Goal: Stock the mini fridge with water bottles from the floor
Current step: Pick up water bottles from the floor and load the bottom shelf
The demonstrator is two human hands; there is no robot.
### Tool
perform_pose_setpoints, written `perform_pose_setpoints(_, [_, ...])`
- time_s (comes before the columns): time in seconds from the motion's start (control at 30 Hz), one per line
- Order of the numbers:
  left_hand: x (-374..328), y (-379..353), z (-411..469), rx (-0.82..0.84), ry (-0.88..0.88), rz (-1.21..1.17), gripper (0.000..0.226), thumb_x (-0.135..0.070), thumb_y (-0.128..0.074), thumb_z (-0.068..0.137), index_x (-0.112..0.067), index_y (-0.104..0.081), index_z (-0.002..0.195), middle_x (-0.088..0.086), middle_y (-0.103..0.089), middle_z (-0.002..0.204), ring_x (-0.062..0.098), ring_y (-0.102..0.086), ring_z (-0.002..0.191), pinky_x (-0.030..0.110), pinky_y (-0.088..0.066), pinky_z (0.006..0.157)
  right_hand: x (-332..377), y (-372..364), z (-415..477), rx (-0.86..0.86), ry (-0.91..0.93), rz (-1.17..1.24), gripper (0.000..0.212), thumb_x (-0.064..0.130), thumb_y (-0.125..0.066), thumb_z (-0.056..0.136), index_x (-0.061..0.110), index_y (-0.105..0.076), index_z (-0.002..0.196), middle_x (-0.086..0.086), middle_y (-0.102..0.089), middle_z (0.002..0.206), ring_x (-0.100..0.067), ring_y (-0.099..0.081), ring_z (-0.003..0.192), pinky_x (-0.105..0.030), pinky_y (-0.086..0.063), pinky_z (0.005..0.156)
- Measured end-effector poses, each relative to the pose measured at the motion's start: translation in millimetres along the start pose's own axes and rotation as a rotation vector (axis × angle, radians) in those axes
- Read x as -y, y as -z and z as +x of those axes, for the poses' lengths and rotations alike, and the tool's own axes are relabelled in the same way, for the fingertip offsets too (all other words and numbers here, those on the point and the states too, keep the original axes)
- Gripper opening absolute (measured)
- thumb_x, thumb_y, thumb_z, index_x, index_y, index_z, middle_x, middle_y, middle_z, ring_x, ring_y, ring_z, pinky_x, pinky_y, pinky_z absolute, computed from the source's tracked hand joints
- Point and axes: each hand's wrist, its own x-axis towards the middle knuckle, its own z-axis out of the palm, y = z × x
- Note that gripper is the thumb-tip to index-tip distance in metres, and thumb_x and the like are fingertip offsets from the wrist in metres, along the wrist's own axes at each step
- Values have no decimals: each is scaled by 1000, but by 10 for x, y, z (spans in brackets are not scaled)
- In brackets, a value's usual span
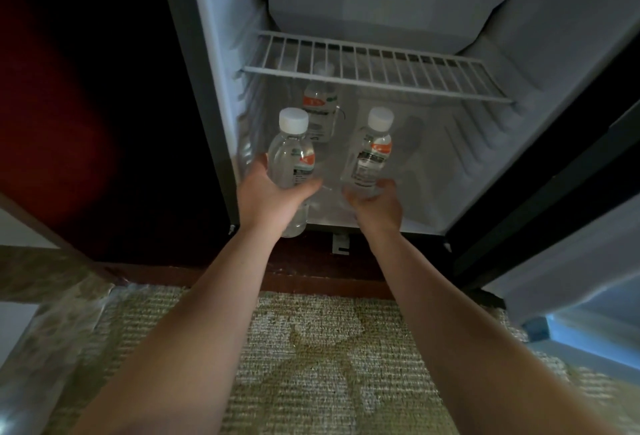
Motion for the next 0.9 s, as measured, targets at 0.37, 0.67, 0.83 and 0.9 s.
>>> perform_pose_setpoints(0.37, [16,80,162,0,-15,-18,54,-31,-84,65,-26,-51,107,-17,-57,89,-4,-54,78,15,-42,68,175,-292,484,-47,19,80,53,33,-75,79,11,-48,118,-8,-63,110,-26,-62,95,-35,-54,81])
perform_pose_setpoints(0.67, [58,46,215,-4,-49,20,64,-35,-85,62,-20,-56,117,-8,-63,102,10,-60,92,22,-47,75,223,-410,905,26,12,-20,65,54,-70,61,16,-62,113,-6,-71,102,-30,-70,89,-41,-59,78])
perform_pose_setpoints(0.83, [53,32,208,14,-52,-4,56,-32,-85,62,-22,-57,109,-11,-64,94,5,-61,84,15,-45,67,240,-393,889,81,40,-16,50,40,-67,69,16,-66,113,-10,-71,104,-29,-68,95,-40,-57,84])
perform_pose_setpoints(0.9, [54,20,208,13,-59,-8,55,-32,-86,61,-23,-57,108,-12,-64,94,4,-61,85,17,-46,68,282,-369,844,111,62,-10,40,29,-64,75,16,-65,114,-11,-70,106,-30,-67,95,-40,-56,84])
